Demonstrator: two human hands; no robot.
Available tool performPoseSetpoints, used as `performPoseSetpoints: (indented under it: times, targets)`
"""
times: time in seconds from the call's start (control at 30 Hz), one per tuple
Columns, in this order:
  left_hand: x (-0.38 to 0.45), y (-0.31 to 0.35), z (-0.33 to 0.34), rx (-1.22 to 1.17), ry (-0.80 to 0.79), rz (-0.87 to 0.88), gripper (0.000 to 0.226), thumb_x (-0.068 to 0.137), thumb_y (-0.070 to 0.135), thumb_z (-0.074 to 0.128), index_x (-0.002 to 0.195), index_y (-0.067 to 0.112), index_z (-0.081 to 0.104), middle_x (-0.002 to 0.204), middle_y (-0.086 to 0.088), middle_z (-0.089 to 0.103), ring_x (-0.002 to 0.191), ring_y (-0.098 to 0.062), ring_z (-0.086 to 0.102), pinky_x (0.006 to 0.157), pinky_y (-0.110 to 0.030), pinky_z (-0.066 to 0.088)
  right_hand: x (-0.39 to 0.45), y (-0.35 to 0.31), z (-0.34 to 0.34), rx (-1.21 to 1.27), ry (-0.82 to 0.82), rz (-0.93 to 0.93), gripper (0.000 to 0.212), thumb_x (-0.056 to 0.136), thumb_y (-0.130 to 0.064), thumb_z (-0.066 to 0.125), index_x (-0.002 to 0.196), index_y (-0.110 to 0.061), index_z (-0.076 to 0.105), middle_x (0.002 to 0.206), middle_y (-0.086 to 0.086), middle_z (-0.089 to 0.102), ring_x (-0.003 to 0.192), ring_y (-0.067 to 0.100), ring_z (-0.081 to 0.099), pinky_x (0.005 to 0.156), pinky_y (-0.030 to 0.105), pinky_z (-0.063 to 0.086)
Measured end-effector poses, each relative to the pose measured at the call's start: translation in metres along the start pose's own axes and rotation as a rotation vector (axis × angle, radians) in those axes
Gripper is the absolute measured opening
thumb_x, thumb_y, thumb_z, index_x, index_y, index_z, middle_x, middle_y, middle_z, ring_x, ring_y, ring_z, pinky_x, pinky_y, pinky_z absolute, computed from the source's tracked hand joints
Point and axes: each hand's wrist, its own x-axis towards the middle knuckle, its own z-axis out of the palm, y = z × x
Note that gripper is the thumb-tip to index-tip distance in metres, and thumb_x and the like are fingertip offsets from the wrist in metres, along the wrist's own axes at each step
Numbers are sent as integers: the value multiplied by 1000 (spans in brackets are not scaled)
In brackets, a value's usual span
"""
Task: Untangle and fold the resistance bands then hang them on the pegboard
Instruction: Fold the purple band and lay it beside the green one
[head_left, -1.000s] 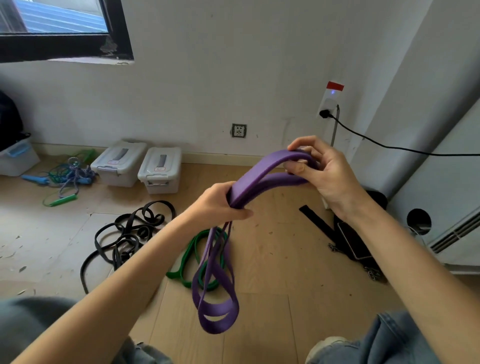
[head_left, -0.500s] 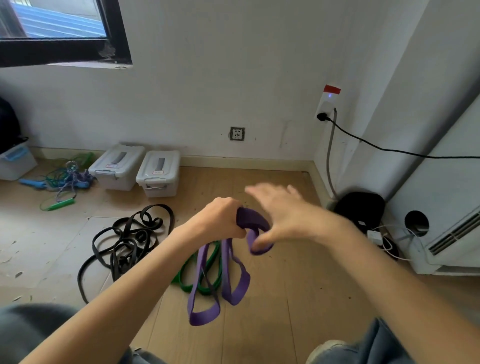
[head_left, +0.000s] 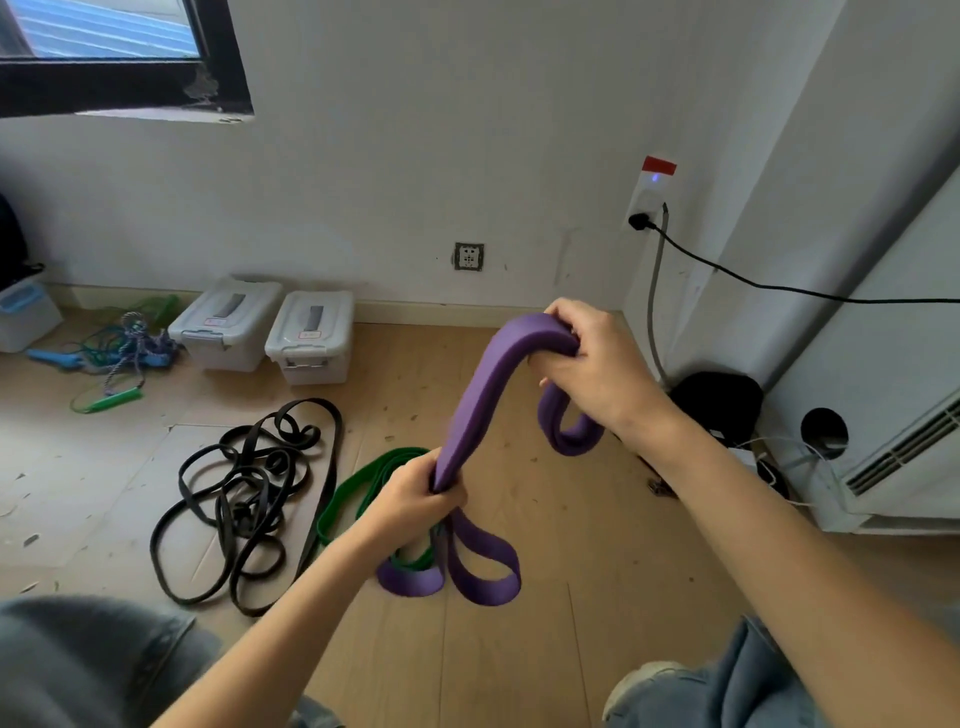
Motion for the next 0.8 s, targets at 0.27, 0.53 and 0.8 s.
performPoseSetpoints:
  times: [0.27, 0.53, 0.8]
  targets:
    - [20, 38, -52, -180, 137, 100, 14, 81, 2, 63, 85, 15, 64, 57, 7, 60, 54, 1, 55, 55, -12, 46, -29, 63, -13, -287, -422, 367, 28, 72, -25, 78, 91, -25, 58, 90, -5, 64, 89, 14, 61, 72, 24, 46]
    - [28, 91, -41, 171, -115, 155, 11, 75, 6, 65, 77, 16, 60, 62, 4, 56, 56, -12, 51, 61, -28, 44, -37, 40, 30, 286, -408, 292, 33, 79, -17, 72, 109, -14, 60, 109, -4, 65, 107, 6, 58, 102, 35, 43]
    - [26, 84, -58, 136, -104, 154, 12, 75, 5, 67, 83, 12, 61, 67, 0, 58, 62, -15, 55, 64, -35, 48, -16, 27, 30, 366, -318, 125, 29, 78, -18, 69, 103, -18, 53, 89, -2, 59, 81, 10, 58, 73, 21, 50]
